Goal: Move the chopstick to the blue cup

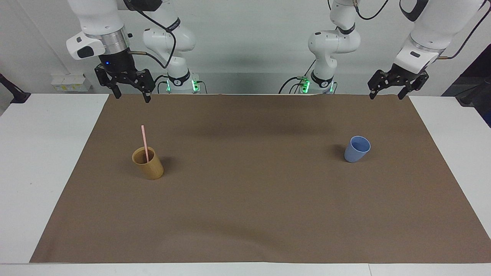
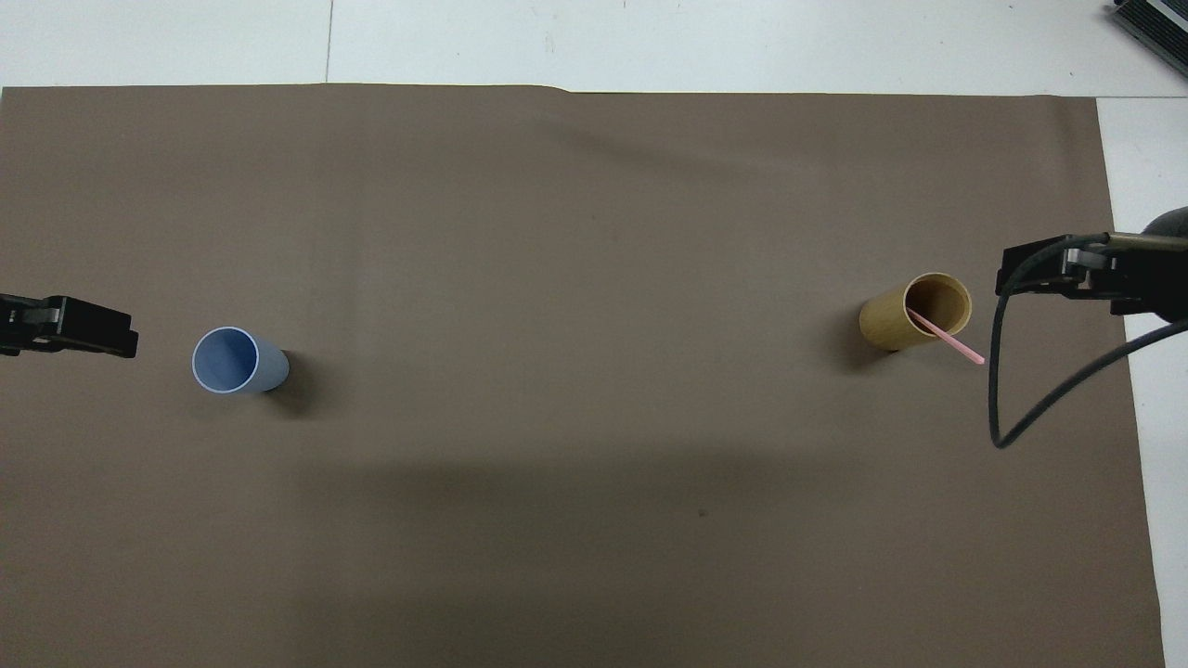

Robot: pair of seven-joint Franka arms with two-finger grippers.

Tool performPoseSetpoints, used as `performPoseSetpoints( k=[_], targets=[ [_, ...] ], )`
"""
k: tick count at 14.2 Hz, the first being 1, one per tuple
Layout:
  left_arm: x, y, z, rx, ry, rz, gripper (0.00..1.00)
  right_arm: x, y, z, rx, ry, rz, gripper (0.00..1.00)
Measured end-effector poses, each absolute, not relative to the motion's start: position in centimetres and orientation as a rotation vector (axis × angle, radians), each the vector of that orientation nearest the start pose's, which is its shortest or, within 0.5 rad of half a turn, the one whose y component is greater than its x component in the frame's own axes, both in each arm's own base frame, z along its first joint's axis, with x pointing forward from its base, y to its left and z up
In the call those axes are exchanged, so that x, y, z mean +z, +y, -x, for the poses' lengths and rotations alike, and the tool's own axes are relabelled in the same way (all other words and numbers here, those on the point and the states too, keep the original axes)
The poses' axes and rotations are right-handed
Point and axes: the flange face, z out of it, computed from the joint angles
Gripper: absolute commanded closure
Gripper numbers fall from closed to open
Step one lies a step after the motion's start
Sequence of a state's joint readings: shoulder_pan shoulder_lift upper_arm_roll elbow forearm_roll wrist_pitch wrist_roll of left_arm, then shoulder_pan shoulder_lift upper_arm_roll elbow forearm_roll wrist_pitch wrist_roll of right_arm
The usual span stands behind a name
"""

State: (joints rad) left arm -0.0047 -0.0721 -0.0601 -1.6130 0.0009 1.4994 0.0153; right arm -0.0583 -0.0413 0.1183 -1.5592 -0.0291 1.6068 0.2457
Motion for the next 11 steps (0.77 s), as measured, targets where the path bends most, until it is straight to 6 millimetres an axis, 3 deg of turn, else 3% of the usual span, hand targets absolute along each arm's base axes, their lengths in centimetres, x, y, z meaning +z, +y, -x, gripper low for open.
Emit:
performPoseSetpoints(
  k=[8,11],
  targets=[
    [63.7,-3.9,-52.3,0.068,0.138,3.131,0.00,65.6,3.1,-54.5,-0.147,0.293,3.145,0.00],
    [62.6,-3.7,-52.2,0.098,0.130,3.130,0.00,65.6,3.1,-54.5,-0.147,0.293,3.145,0.00]
  ],
)
